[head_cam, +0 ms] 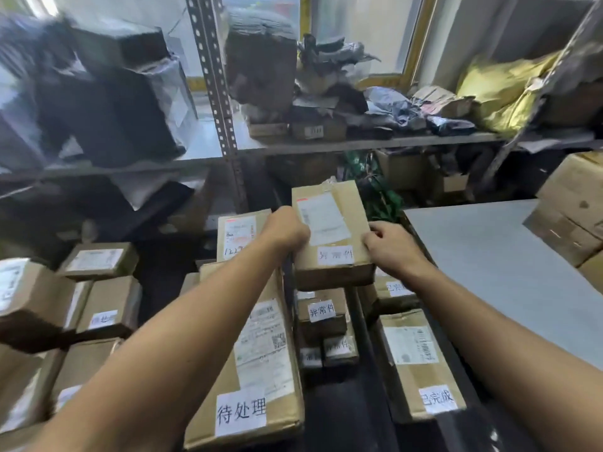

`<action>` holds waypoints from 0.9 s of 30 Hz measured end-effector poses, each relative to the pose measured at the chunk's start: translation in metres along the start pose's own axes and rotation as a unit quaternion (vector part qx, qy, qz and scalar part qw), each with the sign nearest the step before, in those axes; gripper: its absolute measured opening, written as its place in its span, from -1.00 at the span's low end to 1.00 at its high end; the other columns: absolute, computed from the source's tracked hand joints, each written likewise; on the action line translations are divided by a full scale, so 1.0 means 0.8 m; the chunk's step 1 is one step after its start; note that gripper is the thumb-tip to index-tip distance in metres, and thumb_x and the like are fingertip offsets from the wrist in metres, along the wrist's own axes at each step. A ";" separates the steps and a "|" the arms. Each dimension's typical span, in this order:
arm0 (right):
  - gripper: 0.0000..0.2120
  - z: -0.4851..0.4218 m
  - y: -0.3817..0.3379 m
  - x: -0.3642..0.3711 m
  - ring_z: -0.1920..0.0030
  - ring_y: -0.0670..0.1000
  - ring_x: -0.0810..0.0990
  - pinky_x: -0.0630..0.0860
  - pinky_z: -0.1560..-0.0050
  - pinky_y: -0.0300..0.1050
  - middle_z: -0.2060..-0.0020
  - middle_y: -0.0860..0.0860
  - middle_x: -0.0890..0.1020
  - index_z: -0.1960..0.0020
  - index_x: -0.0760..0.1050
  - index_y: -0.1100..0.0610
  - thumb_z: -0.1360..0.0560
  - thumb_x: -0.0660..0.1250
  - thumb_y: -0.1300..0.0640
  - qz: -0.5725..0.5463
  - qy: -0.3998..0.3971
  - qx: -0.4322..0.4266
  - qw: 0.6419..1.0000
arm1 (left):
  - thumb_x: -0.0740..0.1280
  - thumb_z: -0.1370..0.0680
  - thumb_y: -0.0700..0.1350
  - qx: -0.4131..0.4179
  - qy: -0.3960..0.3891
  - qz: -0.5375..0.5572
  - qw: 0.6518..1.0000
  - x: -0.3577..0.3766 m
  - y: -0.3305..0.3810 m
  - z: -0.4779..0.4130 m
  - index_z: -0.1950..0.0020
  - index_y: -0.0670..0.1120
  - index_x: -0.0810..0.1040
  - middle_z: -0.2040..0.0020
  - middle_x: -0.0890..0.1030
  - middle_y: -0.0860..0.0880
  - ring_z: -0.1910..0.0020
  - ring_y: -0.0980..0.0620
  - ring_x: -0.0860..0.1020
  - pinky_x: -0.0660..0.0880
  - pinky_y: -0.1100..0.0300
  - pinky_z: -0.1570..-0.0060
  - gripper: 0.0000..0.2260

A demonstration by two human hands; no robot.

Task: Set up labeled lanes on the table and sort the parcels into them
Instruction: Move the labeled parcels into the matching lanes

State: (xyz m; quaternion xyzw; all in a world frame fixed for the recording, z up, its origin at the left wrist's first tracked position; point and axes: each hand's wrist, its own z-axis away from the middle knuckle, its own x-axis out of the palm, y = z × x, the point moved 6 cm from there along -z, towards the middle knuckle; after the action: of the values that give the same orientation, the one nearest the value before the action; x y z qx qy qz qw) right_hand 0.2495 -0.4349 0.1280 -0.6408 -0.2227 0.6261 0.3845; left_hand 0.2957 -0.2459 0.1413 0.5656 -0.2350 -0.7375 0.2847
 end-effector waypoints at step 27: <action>-0.56 -0.049 0.085 0.104 -0.28 0.17 0.50 0.42 -0.13 -0.09 -0.31 0.16 0.52 -0.45 0.30 0.22 -0.62 0.18 0.09 0.094 -0.106 0.084 0.986 | 0.06 -0.64 -0.24 -0.029 -0.178 -0.318 0.931 0.092 -0.020 -0.057 -0.40 -0.25 0.36 -0.37 0.43 -0.21 -0.32 -0.13 0.42 0.36 0.11 -0.26 -0.66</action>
State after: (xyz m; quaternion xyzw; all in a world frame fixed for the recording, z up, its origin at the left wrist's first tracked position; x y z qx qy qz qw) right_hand 0.2843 -0.4210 0.0199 -0.5542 -0.1474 0.7406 0.3503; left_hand 0.3230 -0.2859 0.0678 0.4613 -0.0688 -0.8846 0.0051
